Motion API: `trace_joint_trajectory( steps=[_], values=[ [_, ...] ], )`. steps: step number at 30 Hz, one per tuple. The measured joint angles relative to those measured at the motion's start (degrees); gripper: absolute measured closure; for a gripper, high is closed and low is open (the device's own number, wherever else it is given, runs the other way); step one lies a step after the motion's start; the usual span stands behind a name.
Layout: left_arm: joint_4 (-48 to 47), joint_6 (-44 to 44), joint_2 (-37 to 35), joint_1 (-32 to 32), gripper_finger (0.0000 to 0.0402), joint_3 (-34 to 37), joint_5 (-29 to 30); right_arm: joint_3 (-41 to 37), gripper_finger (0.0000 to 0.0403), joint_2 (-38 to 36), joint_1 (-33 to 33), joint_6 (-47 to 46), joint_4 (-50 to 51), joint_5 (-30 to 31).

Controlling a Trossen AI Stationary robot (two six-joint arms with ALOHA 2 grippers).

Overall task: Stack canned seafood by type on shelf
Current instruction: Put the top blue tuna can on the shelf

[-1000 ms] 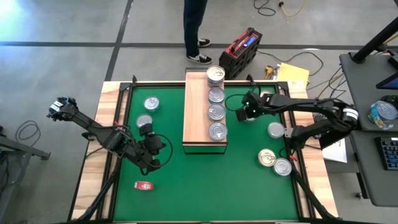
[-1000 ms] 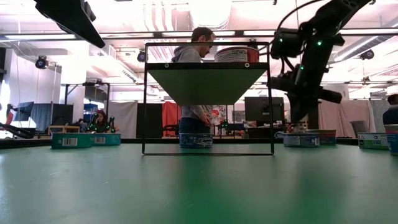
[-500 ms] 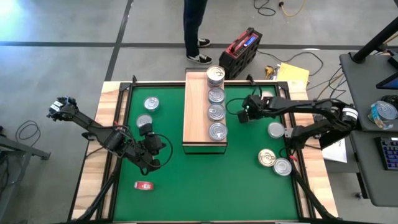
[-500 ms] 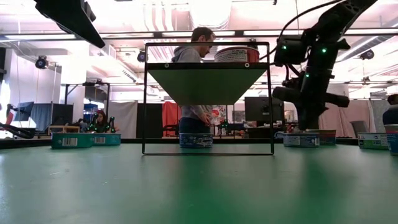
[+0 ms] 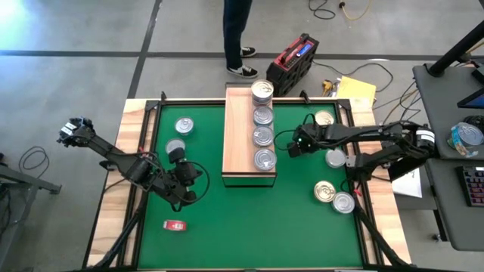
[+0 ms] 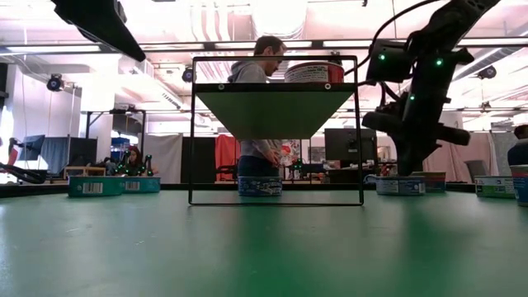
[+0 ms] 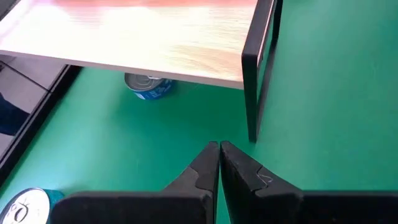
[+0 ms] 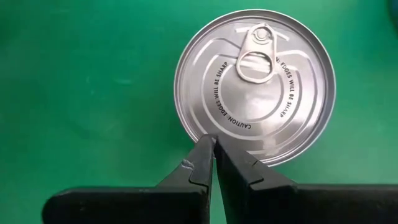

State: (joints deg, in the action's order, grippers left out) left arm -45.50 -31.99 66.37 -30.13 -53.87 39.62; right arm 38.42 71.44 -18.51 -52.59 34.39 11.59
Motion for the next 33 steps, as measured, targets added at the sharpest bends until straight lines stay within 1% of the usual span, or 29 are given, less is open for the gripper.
trace_joint_trajectory(
  steps=[8, 13, 17, 21, 28, 33],
  values=[
    [0.02, 0.00, 0.00, -0.04, 0.0401, 0.00, 0.00, 0.71, 0.0391, -0.76, 3.86, -2.69, 0.28, -1.08],
    [0.02, 0.00, 0.00, -0.04, 0.0401, 0.00, 0.02, 1.56, 0.0391, -1.57, 4.01, -2.44, 0.07, 4.04],
    [0.04, 0.00, 0.00, -0.04, 0.0401, 0.00, 0.02, 1.54, 0.0391, -0.33, 3.88, -1.57, 0.24, 6.95],
    [0.12, 0.00, 0.00, -0.04, 0.0401, 0.00, 0.02, 1.43, 0.0391, 1.07, 4.03, -1.66, 0.24, 7.81],
    [0.31, 0.00, -0.01, -0.04, 0.0401, 0.00, 0.00, 0.55, 0.0391, 1.44, 4.38, -2.91, 0.03, 7.99],
    [0.31, 0.00, 0.00, -0.04, 0.0401, 0.00, -0.02, -2.36, 0.0391, -1.38, 4.38, -2.50, -0.66, 7.99]
  ],
)
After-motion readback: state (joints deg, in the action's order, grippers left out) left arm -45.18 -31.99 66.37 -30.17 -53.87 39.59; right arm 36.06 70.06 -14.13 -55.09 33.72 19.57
